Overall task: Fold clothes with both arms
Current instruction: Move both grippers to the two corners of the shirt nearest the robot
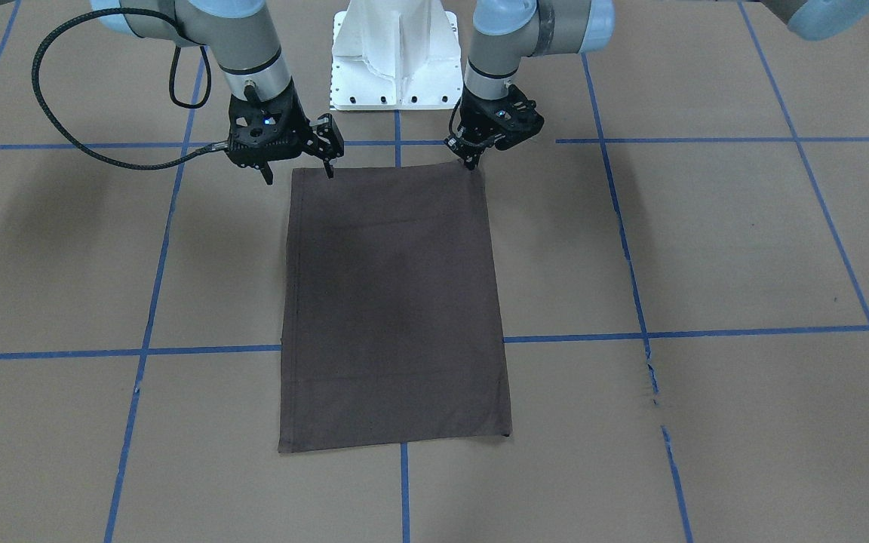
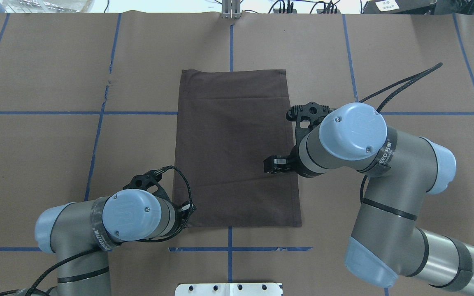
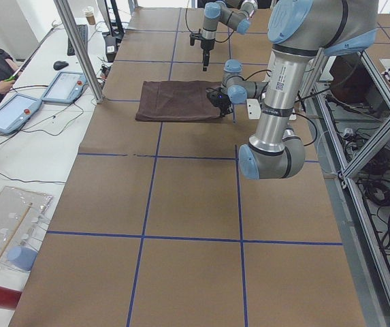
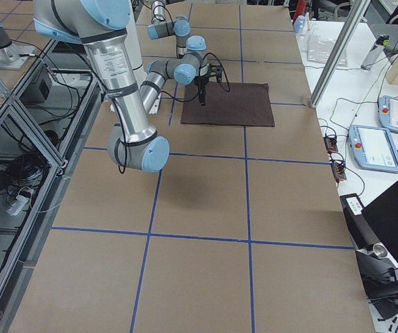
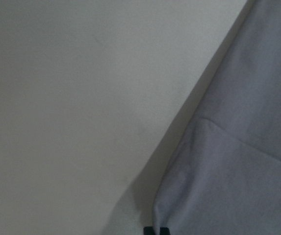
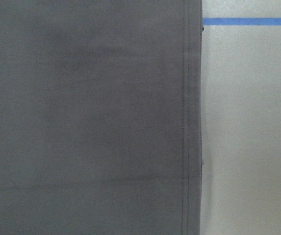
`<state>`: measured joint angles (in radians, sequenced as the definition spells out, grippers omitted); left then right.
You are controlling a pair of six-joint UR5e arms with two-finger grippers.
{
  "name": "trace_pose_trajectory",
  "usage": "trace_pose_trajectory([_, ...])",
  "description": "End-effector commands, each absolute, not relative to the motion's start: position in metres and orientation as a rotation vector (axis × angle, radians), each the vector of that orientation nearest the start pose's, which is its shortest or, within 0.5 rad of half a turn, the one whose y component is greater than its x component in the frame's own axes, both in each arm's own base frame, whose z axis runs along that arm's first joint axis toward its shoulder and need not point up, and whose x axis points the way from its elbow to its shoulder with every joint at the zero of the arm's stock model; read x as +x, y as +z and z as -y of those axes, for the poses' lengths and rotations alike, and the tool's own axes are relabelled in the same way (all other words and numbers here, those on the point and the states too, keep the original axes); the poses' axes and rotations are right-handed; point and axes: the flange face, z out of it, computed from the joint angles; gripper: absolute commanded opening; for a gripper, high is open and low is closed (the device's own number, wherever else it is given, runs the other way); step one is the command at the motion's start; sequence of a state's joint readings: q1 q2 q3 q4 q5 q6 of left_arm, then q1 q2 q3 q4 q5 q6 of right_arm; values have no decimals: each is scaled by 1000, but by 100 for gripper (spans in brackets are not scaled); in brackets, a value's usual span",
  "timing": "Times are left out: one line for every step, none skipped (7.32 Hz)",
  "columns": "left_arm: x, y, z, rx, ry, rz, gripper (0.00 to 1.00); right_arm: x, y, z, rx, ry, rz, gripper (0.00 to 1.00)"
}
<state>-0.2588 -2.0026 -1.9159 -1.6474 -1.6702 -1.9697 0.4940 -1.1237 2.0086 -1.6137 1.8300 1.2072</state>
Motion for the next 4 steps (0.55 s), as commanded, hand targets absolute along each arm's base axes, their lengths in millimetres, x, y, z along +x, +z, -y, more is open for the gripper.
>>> trace_pose_trajectory([544,259,269,-161,-562,-860,0,-451,235,365,121,18,856,100])
trace_pose_trajectory([543,256,268,-164,-559,-866,0,-459,243,358,58,107,848,100])
trace_pose_trajectory([543,256,268,-163,-557,-867,0,-479,244,337,-30,217,848,100])
trace_pose_trajectory([543,258,268,-163,-557,-864,0,-495,243,319,-93,313,860,100])
